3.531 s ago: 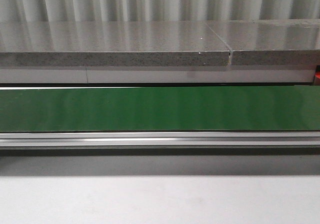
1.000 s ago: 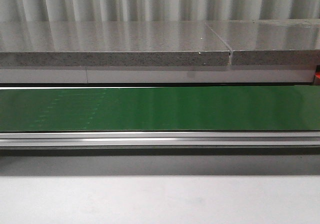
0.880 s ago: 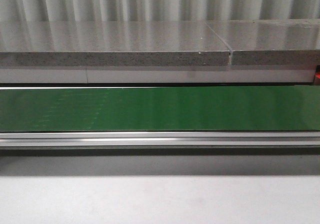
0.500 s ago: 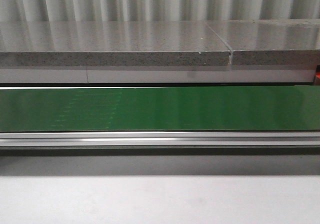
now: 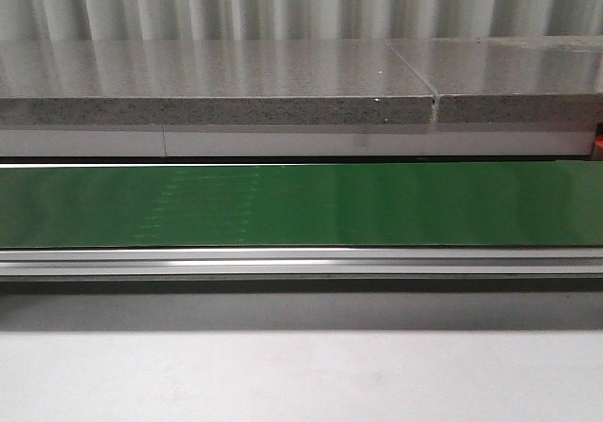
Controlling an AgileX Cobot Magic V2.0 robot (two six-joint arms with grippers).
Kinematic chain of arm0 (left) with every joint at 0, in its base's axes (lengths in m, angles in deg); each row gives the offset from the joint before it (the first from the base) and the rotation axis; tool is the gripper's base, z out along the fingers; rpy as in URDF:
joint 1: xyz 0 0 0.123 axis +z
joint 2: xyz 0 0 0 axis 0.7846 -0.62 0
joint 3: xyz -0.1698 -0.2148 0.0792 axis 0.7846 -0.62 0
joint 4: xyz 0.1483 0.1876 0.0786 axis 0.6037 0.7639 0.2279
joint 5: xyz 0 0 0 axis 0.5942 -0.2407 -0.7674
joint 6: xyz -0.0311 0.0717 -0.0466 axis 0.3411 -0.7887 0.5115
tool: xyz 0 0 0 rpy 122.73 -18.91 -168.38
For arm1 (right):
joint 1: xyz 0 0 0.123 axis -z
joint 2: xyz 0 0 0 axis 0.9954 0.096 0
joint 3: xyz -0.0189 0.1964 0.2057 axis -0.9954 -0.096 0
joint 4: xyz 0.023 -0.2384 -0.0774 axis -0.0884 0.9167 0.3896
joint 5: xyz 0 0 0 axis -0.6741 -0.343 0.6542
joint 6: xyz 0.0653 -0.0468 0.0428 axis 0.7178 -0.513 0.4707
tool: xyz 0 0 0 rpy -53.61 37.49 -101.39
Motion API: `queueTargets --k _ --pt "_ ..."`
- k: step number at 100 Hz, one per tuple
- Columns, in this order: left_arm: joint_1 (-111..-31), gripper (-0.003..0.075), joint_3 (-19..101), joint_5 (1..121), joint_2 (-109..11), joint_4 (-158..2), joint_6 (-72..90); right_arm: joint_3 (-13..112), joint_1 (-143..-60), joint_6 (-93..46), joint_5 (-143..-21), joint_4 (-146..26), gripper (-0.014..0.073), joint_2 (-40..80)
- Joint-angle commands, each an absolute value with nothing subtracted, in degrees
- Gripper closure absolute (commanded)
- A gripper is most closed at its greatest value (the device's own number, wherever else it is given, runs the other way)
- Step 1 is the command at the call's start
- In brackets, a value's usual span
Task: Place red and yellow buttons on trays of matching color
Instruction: 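Lower the red button onto the green belt and open the left gripper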
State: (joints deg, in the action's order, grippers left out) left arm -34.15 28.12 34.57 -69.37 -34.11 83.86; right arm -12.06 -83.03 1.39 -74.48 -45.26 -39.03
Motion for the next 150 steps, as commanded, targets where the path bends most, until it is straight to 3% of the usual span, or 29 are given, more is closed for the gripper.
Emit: queueTargets --k 1,36,101,140,150 --pt "-35.79 0.0606 29.73 34.02 -63.14 -33.92 82.35 -12.13 -82.79 1.17 -69.49 -44.88 0.071 -39.91" --pt "-43.19 0.0606 38.75 26.08 -54.76 -38.0 72.1 -12.13 -82.79 1.17 -69.49 -44.88 0.071 -39.91" --pt "-51.18 0.0606 54.27 24.74 -77.27 -44.9 65.75 -12.13 -82.79 1.17 -69.49 -44.88 0.071 -39.91" --pt "-51.33 0.0601 55.83 24.59 -81.19 -48.32 61.71 -12.13 -82.79 1.17 -69.49 -44.88 0.071 -39.91" --pt "-51.33 0.0541 55.83 24.03 -81.19 -48.45 61.37 -12.13 -82.79 1.17 -69.49 -44.88 0.071 -39.91"
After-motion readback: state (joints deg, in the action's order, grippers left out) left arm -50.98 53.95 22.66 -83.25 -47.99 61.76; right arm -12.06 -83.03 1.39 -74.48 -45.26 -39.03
